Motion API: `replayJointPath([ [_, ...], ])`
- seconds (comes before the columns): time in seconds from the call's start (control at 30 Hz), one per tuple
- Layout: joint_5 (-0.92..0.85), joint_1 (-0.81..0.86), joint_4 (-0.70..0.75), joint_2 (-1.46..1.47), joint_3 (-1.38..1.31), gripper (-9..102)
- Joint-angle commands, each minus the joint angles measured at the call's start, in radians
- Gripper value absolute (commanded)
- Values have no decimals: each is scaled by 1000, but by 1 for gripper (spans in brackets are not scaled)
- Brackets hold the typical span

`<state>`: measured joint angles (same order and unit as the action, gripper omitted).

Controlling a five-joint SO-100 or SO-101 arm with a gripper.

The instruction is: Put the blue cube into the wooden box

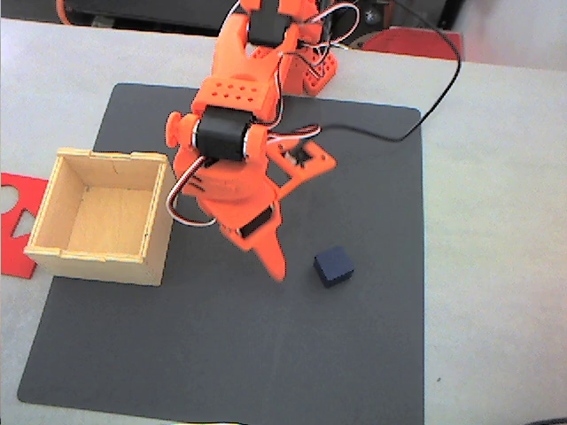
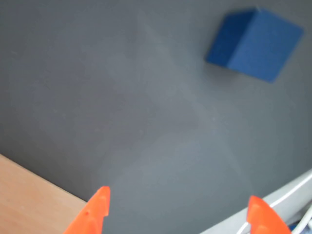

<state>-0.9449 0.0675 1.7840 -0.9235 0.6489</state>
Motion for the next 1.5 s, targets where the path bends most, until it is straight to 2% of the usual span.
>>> replayJointPath([
  [0.0,67,-18,3,43,-137,35],
  [0.37,485,-209,11,52,-137,35],
  [0.53,607,-267,17,84,-129,35],
  [0.87,704,-351,20,126,-66,35],
  [1.23,741,-348,21,51,80,34],
  [1.47,721,-314,15,81,80,33],
])
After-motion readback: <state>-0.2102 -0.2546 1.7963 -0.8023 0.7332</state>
